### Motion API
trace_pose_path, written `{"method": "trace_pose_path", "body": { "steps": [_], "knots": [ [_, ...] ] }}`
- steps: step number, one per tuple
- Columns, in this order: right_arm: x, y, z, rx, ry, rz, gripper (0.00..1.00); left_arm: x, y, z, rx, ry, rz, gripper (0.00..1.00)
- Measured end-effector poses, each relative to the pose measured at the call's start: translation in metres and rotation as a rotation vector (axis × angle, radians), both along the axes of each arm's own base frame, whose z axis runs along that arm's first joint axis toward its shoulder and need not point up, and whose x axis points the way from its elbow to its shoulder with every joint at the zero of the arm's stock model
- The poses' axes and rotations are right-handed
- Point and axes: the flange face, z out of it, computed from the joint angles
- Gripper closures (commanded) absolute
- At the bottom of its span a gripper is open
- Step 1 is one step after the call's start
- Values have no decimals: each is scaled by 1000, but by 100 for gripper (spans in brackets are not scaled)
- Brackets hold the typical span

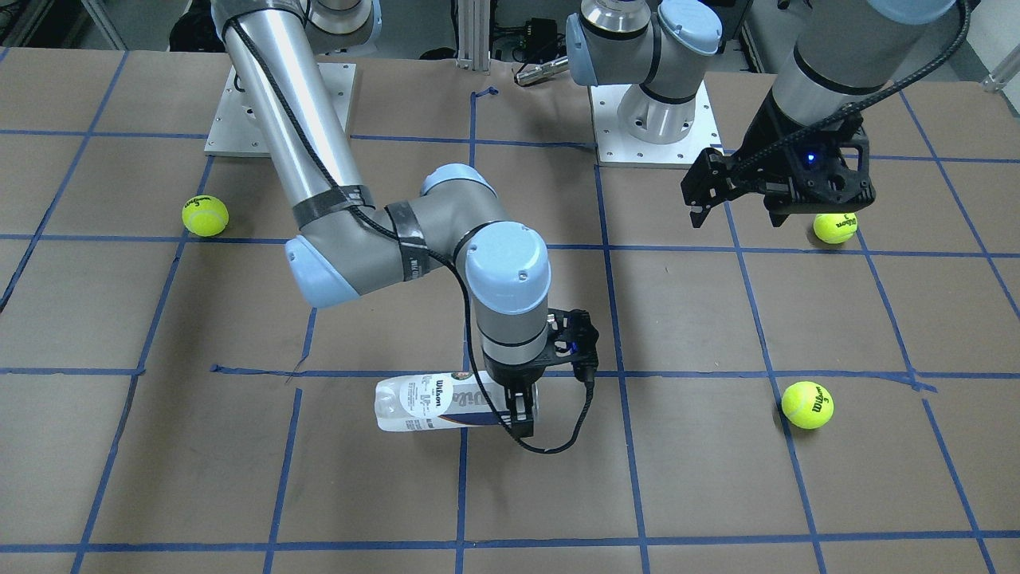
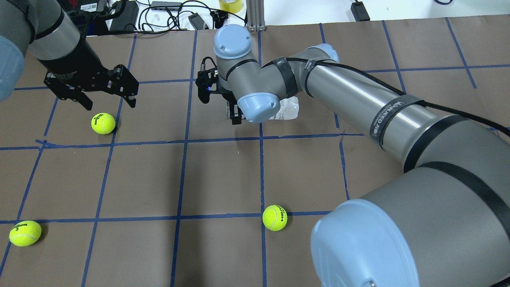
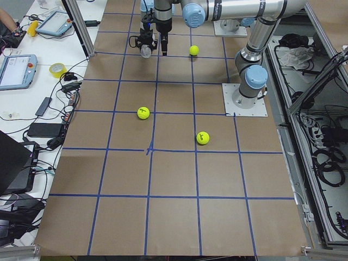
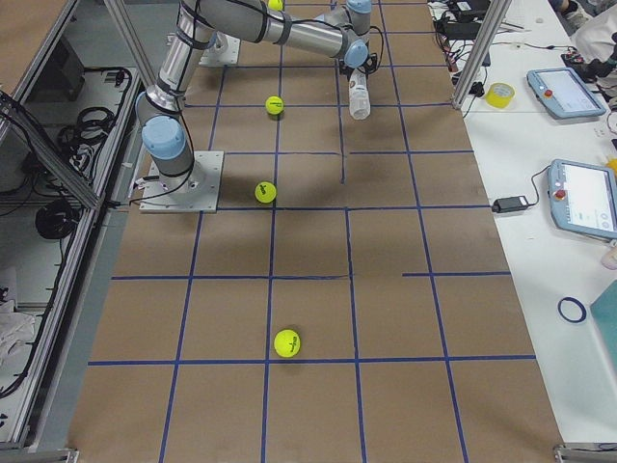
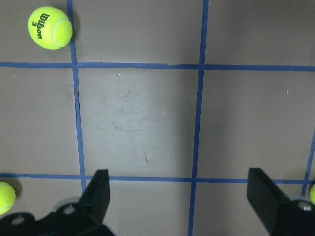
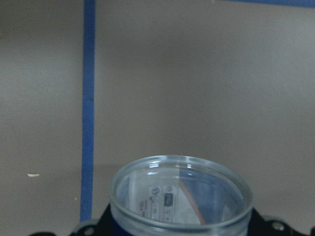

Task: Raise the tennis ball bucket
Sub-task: 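Carry the can with the right gripper toward the table center, then lay the can on its side, release, and raise the right gripper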

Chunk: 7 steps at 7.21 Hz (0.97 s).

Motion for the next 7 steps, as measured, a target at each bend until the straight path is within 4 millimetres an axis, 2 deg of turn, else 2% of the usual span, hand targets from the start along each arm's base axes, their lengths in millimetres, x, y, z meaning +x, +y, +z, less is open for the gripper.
{"method": "trace_pose_path", "body": {
  "steps": [1, 3, 5, 6, 7],
  "knots": [
    [16, 6, -10, -25, -5, 72, 1, 0, 0, 0, 0, 0, 0, 0],
    [26, 10, -15, -36, -29, 75, 0, 0, 0, -1, -2, 0, -1, 0],
    [7, -6, -5, -24, -71, -65, 0, 0, 0, -2, -1, -1, -1, 0],
    [-7, -15, 11, -25, -105, -164, 0, 0, 0, -2, 0, -1, -1, 0],
    [-26, -25, 42, -28, -158, -269, 0, -1, 0, -3, 0, -1, -1, 0]
  ]
}}
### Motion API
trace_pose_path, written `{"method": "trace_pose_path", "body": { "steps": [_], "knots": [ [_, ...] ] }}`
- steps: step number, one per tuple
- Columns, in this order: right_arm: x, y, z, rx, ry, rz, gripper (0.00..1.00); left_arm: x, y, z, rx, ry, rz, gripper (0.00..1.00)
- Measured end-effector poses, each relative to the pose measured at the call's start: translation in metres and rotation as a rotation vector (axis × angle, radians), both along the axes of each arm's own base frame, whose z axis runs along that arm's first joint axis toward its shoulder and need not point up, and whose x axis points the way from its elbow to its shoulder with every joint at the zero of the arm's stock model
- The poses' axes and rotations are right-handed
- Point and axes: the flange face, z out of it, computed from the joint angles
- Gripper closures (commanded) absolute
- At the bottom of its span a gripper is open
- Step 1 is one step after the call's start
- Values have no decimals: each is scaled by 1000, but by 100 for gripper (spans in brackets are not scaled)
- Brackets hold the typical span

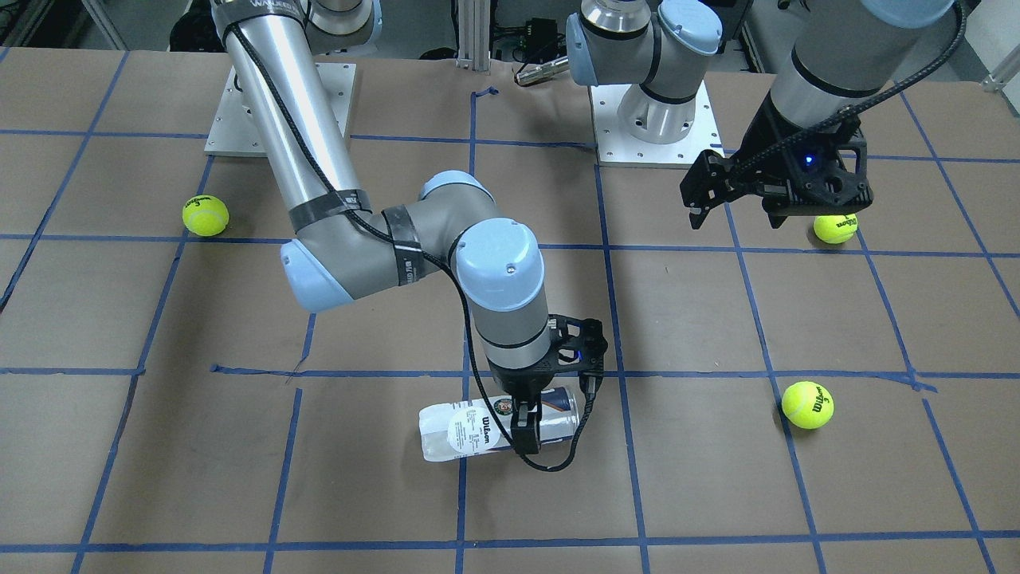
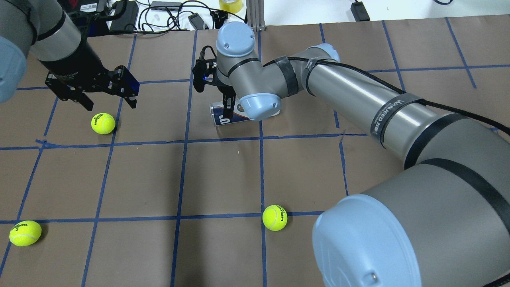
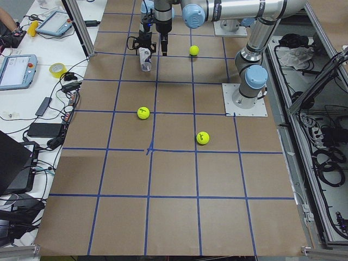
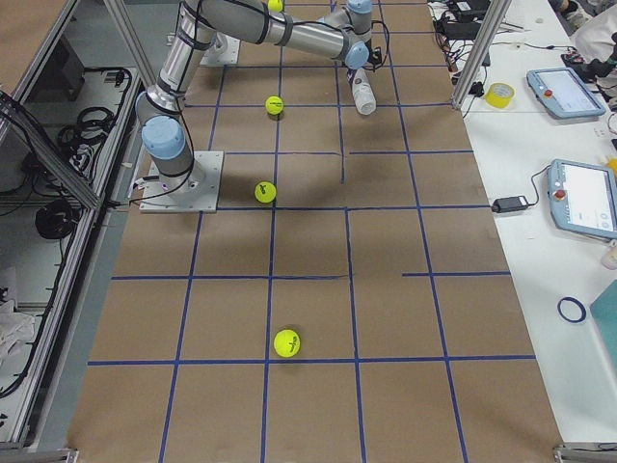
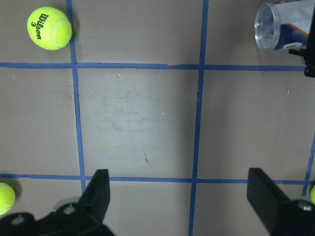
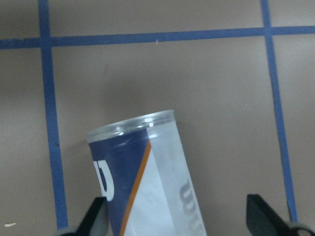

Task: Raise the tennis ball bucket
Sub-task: 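Lay the can on its side, release, and raise the right gripper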

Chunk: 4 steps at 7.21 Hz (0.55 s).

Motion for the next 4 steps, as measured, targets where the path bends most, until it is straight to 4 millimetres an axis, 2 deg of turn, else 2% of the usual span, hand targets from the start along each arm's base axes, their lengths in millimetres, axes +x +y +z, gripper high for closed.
{"method": "trace_pose_path", "body": {
  "steps": [1, 2, 3, 4],
  "knots": [
    [-32, -10, 36, 13, -46, -85, 0, 0, 0, 0, -1, 0, 0, 0],
    [-76, -18, 75, 42, -82, -164, 0, 0, -1, 1, -9, 0, 4, 0],
    [-127, -18, 118, 66, -97, -254, 0, 0, -4, 1, -24, 0, 10, 0],
    [-174, -5, 162, 97, -92, -351, 0, 1, -7, 1, -37, 2, 14, 0]
  ]
}}
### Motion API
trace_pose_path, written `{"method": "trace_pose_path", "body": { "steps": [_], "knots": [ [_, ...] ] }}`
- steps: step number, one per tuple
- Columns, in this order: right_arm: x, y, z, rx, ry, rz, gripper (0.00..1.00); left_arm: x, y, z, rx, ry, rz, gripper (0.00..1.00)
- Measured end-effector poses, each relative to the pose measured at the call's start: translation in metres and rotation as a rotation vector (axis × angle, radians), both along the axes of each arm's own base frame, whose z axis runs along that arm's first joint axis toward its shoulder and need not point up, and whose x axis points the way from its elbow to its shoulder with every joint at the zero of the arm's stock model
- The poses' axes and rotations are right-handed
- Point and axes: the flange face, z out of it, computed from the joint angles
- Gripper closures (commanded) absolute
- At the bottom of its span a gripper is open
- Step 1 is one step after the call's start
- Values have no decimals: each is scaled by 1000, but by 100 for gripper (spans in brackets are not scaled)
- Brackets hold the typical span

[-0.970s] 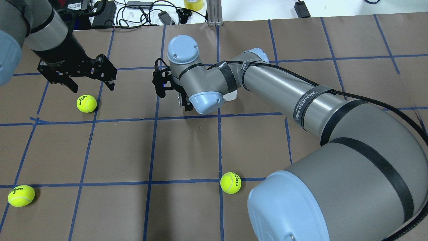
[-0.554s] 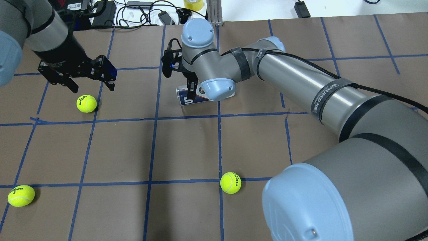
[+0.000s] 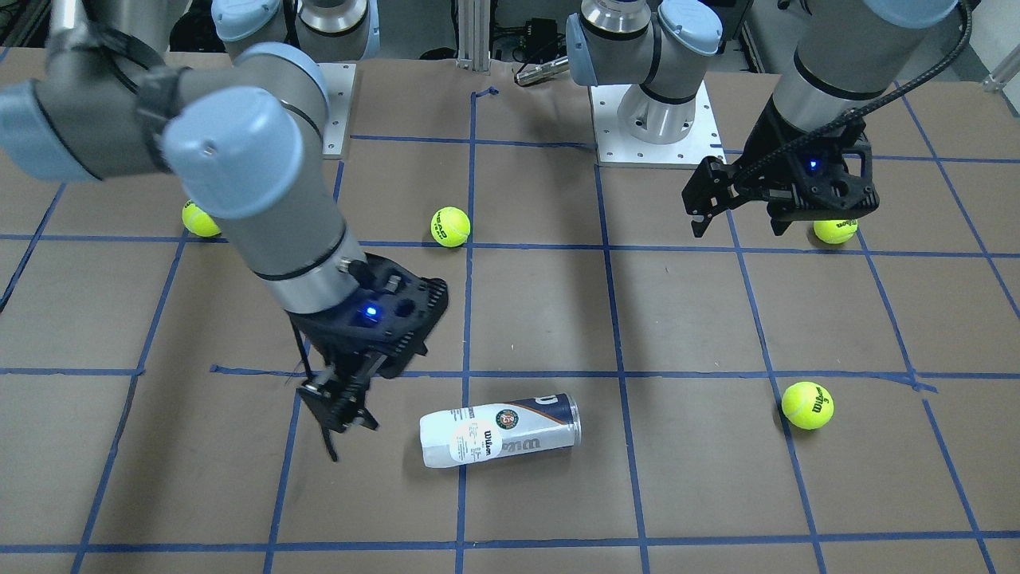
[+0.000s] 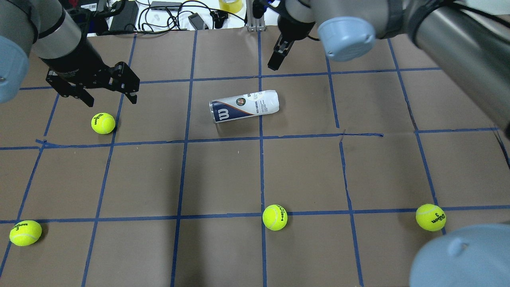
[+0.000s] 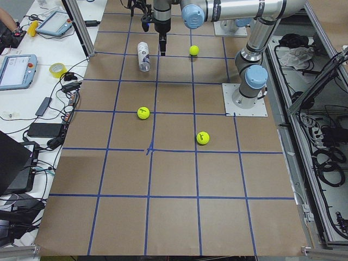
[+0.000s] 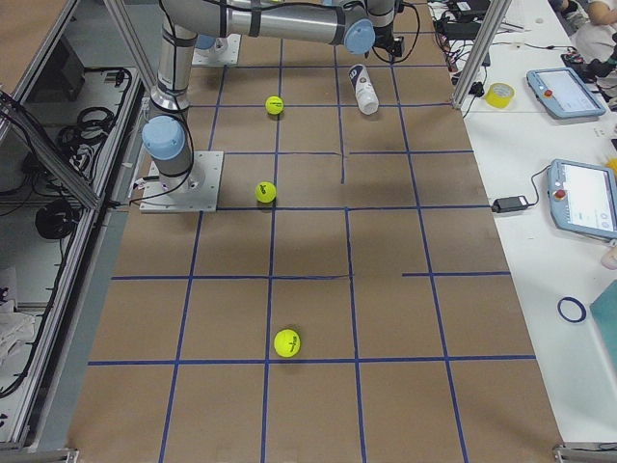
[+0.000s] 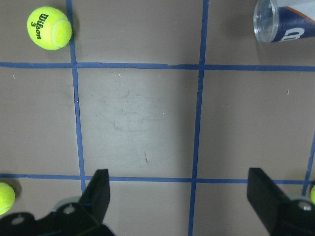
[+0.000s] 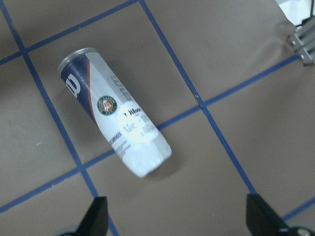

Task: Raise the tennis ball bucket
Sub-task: 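Lay the can on its side, release, and raise the right gripper, then reach the left gripper to the lying can's open end and grasp it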

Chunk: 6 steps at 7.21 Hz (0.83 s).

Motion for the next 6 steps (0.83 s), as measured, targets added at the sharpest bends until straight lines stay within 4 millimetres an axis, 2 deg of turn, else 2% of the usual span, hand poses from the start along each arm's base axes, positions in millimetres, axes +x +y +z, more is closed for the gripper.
{"method": "trace_pose_path", "body": {
  "steps": [1, 2, 3, 6],
  "knots": [
    [-38, 22, 38, 51, 3, -88, 0, 0, -4, -4, -7, 6, -6, 0],
    [-65, 46, 65, 114, 1, -181, 0, -2, -12, -14, -15, 41, -19, 0],
    [-79, 64, 80, 176, -6, -294, 0, -9, -21, -29, -17, 133, -22, 0],
    [-97, 86, 102, 224, 35, -756, 0, -26, -67, -81, -60, 355, 20, 0]
  ]
}}
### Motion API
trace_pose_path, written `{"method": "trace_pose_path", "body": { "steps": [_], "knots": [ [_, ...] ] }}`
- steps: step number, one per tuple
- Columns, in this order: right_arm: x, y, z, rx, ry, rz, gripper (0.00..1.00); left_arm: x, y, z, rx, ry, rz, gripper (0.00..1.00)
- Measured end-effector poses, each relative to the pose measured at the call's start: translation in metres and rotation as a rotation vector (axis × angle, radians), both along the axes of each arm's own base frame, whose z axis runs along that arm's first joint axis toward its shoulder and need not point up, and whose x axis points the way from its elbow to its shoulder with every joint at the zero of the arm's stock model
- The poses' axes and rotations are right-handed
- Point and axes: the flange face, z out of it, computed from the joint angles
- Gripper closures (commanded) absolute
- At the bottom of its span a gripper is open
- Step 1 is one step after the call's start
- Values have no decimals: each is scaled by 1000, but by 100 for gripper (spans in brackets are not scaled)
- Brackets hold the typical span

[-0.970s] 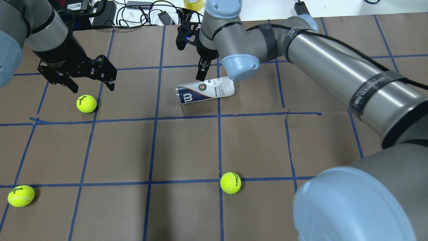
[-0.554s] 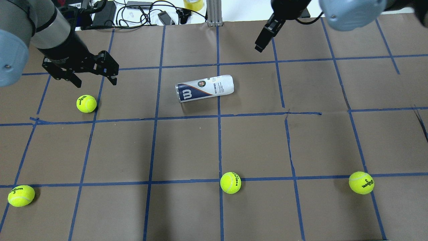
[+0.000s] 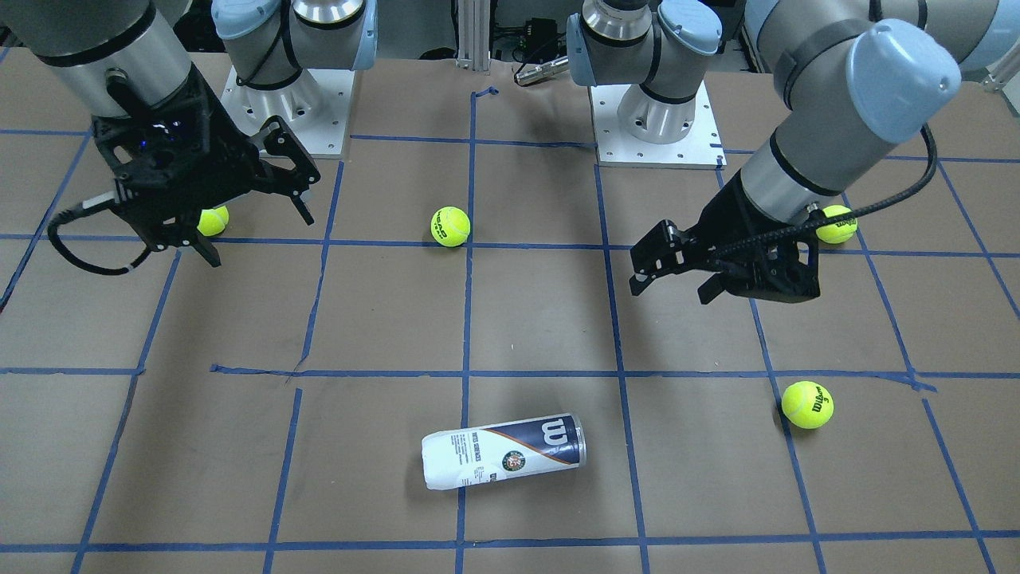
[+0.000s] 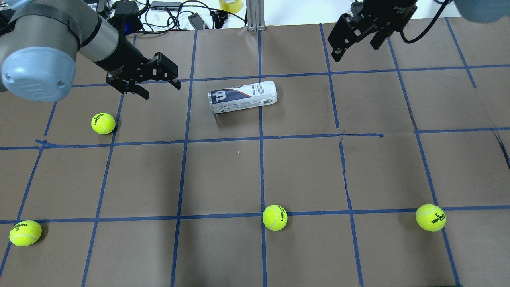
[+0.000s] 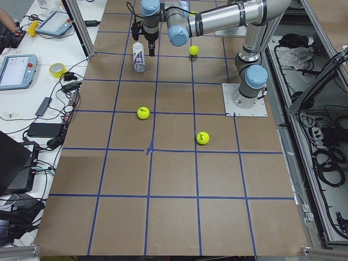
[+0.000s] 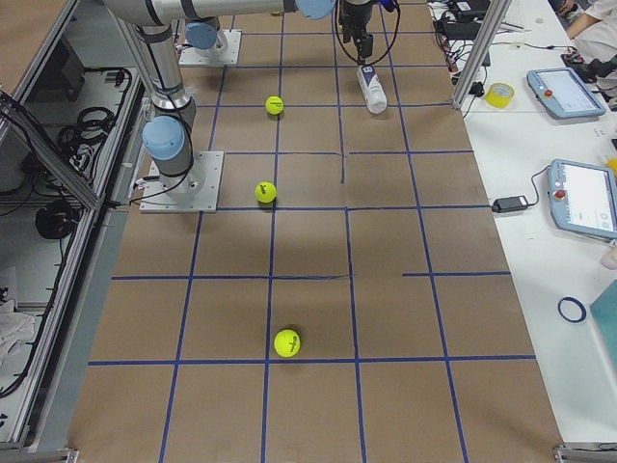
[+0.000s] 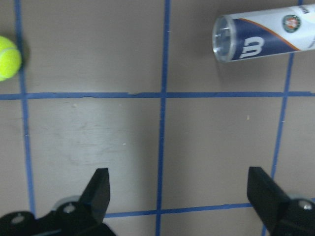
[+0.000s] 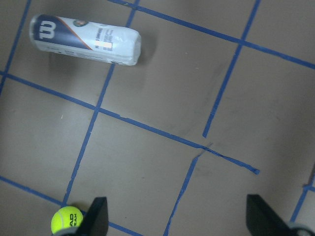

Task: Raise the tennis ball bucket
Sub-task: 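Reach the left gripper to the lying can's open end and grasp it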

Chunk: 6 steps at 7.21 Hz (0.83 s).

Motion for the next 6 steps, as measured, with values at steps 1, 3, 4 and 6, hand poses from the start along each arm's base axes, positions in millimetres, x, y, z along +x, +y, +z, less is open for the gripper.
{"method": "trace_pose_path", "body": {
  "steps": [1, 3, 4, 6],
  "knots": [
    [-5, 8, 10, -10, 45, -135, 0, -2, -18, -21, -19, 38, 23, 0],
    [-9, 16, 10, 2, 50, -298, 0, -7, -53, -68, -48, 150, 87, 0],
    [-9, 17, 5, 14, 37, -318, 0, -9, -69, -89, -74, 189, 115, 0],
    [-10, 18, 1, 18, 34, -335, 0, -9, -98, -114, -133, 239, 154, 0]
  ]
}}
